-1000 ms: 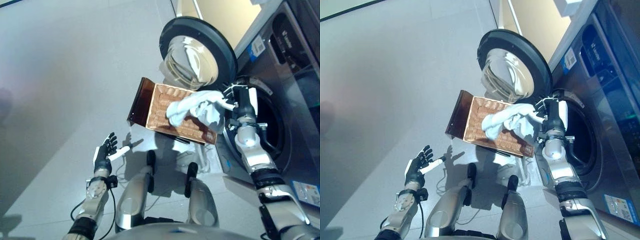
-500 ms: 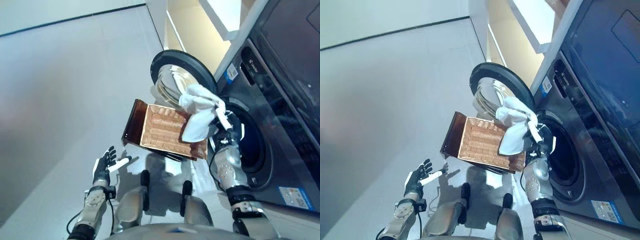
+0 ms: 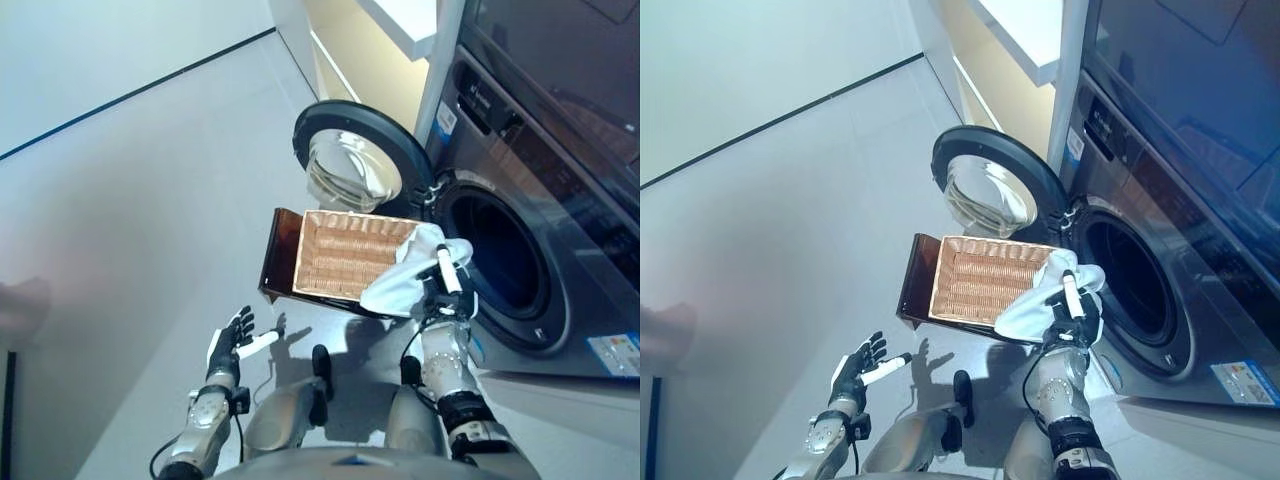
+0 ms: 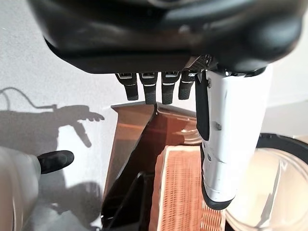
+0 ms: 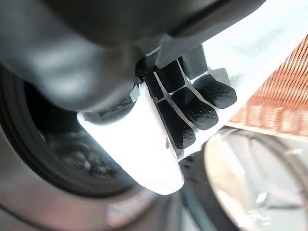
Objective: Pick up the clothes and place them into the washing machine
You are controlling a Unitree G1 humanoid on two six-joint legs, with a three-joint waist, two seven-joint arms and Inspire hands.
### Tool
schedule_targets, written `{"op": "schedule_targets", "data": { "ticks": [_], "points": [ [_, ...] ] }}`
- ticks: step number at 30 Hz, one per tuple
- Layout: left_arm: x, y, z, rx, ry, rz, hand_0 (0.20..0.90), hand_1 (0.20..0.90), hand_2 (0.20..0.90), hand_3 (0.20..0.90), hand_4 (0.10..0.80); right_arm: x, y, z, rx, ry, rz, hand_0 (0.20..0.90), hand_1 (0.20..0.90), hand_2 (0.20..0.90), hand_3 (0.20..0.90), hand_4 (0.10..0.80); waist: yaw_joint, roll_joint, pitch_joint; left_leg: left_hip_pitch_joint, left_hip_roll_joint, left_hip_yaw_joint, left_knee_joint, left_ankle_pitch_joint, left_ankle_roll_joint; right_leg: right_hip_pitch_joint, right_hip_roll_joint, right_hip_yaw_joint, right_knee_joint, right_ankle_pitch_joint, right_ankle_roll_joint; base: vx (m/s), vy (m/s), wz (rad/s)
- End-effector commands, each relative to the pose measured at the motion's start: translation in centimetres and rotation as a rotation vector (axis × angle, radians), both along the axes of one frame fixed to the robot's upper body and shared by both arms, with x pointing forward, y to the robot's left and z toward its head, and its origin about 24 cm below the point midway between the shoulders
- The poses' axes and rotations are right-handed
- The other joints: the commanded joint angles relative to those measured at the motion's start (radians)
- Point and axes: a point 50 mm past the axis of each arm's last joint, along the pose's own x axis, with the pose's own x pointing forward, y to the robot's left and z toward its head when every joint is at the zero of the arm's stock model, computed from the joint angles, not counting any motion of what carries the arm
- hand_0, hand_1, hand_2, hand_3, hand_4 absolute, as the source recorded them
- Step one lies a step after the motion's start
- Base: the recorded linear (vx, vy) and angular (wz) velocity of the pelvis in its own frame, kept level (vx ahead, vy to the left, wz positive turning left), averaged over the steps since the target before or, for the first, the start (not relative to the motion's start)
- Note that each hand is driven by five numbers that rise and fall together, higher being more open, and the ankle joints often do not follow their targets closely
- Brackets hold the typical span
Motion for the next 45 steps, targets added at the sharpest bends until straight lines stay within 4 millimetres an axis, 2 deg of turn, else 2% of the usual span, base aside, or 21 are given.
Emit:
{"op": "schedule_targets", "data": {
  "ticks": [1,8,10,15,26,28,31,34,36,37,40,41,42,44,45],
  "points": [
    [2.1,-0.6,2.2,-0.028,-0.160,-0.001,0.900,0.900,0.900,0.900,0.800,2.5,0.3,4.5,0.070,-0.287,-0.078,0.200,0.200,0.200,0.200,0.300,-0.008,0.041,0.003,-0.046,-0.043,0.007,0.083,-0.083,-0.048,-0.032,0.008,0.002,0.078,-0.044,-0.032,-0.043,0.031,-0.02],
    [2.0,-1.4,2.3,-0.062,-0.169,-0.020,0.900,0.900,0.900,0.900,0.800,3.3,-1.0,5.9,0.034,-0.313,-0.126,0.200,0.200,0.200,0.200,0.300,-0.018,0.094,0.020,-0.070,-0.052,0.022,0.099,-0.085,-0.048,-0.066,-0.002,0.023,0.102,-0.047,-0.031,-0.021,0.022,-0.03],
    [2.0,-1.6,2.5,-0.074,-0.180,-0.029,0.900,0.900,0.900,0.900,0.800,3.7,-2.4,6.6,-0.012,-0.310,-0.154,0.200,0.200,0.200,0.200,0.300,-0.022,0.120,0.023,-0.080,-0.057,0.022,0.101,-0.085,-0.049,-0.085,-0.011,0.028,0.114,-0.050,-0.029,-0.015,0.018,-0.07],
    [2.0,-2.0,2.8,-0.089,-0.194,-0.048,0.900,0.900,0.900,0.900,0.800,4.5,-4.4,8.9,-0.088,-0.343,-0.188,0.200,0.200,0.200,0.200,0.300,-0.022,0.153,0.036,-0.094,-0.063,0.028,0.102,-0.081,-0.051,-0.104,-0.018,0.036,0.127,-0.055,-0.030,0.000,0.000,0.00],
    [2.2,-2.8,3.0,-0.117,-0.208,-0.084,0.900,0.900,0.900,0.900,0.800,5.5,-7.8,12.2,-0.225,-0.349,-0.246,0.200,0.200,0.200,0.200,0.300,-0.020,0.179,0.038,-0.108,-0.063,0.032,0.093,-0.073,-0.057,-0.131,-0.019,0.040,0.146,-0.067,-0.034,0.013,-0.014,-0.01],
    [2.2,-2.9,3.0,-0.123,-0.206,-0.086,0.900,0.900,0.900,0.900,0.800,5.8,-9.1,13.7,-0.259,-0.367,-0.279,0.200,0.200,0.200,0.200,0.300,-0.015,0.183,0.032,-0.110,-0.063,0.031,0.089,-0.071,-0.058,-0.137,-0.019,0.039,0.150,-0.071,-0.035,0.044,-0.027,0.01],
    [2.1,-2.9,2.9,-0.123,-0.200,-0.087,0.900,0.900,0.900,0.900,0.800,5.8,-10.0,14.8,-0.267,-0.390,-0.309,0.200,0.200,0.200,0.200,0.300,-0.011,0.187,0.025,-0.109,-0.064,0.029,0.083,-0.070,-0.059,-0.137,-0.019,0.037,0.150,-0.073,-0.035,0.037,-0.015,0.04],
    [1.9,-2.9,2.9,-0.128,-0.198,-0.097,0.900,0.900,0.900,0.900,0.800,5.6,-12.5,17.4,-0.281,-0.447,-0.390,0.200,0.200,0.200,0.200,0.300,-0.007,0.191,0.007,-0.108,-0.067,0.023,0.074,-0.068,-0.060,-0.139,-0.019,0.034,0.152,-0.079,-0.035,0.055,-0.012,0.05],
    [1.9,-3.0,2.8,-0.129,-0.195,-0.099,0.900,0.900,0.900,0.900,0.800,5.5,-13.2,18.0,-0.289,-0.448,-0.411,0.200,0.200,0.200,0.200,0.300,-0.005,0.193,0.004,-0.108,-0.067,0.021,0.072,-0.068,-0.060,-0.139,-0.019,0.034,0.153,-0.079,-0.034,0.033,-0.002,0.07],
    [1.7,-3.0,2.7,-0.131,-0.187,-0.103,0.900,0.900,0.900,0.900,0.800,5.3,-14.5,19.3,-0.311,-0.458,-0.445,0.200,0.200,0.200,0.200,0.300,-0.001,0.194,-0.003,-0.107,-0.068,0.021,0.071,-0.069,-0.061,-0.140,-0.020,0.033,0.154,-0.082,-0.034,0.046,-0.007,0.03],
    [1.5,-3.0,2.7,-0.138,-0.186,-0.114,0.900,0.900,0.900,0.900,0.800,5.0,-16.6,21.3,-0.348,-0.446,-0.492,0.200,0.200,0.200,0.200,0.300,0.004,0.197,-0.009,-0.105,-0.069,0.022,0.065,-0.069,-0.063,-0.144,-0.021,0.035,0.155,-0.085,-0.033,0.025,-0.008,0.02],
    [1.5,-3.1,2.7,-0.140,-0.187,-0.114,0.900,0.900,0.900,0.900,0.800,5.0,-16.7,21.5,-0.350,-0.447,-0.492,0.200,0.200,0.200,0.200,0.300,0.005,0.198,-0.009,-0.105,-0.069,0.023,0.065,-0.068,-0.063,-0.145,-0.021,0.035,0.156,-0.085,-0.033,0.000,0.000,0.00],
    [1.3,-3.1,2.6,-0.144,-0.181,-0.126,0.900,0.900,0.900,0.900,0.800,4.9,-17.8,22.6,-0.376,-0.424,-0.507,0.200,0.200,0.200,0.200,0.300,0.009,0.199,-0.012,-0.103,-0.070,0.023,0.062,-0.067,-0.063,-0.148,-0.022,0.037,0.156,-0.086,-0.032,0.000,0.000,0.00],
    [1.3,-3.2,2.6,-0.148,-0.183,-0.129,0.900,0.900,0.900,0.900,0.800,5.0,-18.1,23.4,-0.391,-0.423,-0.506,0.200,0.200,0.200,0.200,0.300,0.011,0.203,-0.011,-0.103,-0.070,0.025,0.059,-0.066,-0.063,-0.152,-0.022,0.040,0.159,-0.086,-0.032,0.009,-0.020,-0.06],
    [1.2,-3.3,2.7,-0.154,-0.183,-0.143,0.900,0.900,0.900,0.900,0.800,5.2,-18.6,24.6,-0.420,-0.404,-0.496,0.200,0.200,0.200,0.200,0.300,0.017,0.206,-0.013,-0.102,-0.070,0.025,0.055,-0.064,-0.062,-0.157,-0.020,0.045,0.160,-0.087,-0.031,0.002,-0.012,-0.06]
  ]
}}
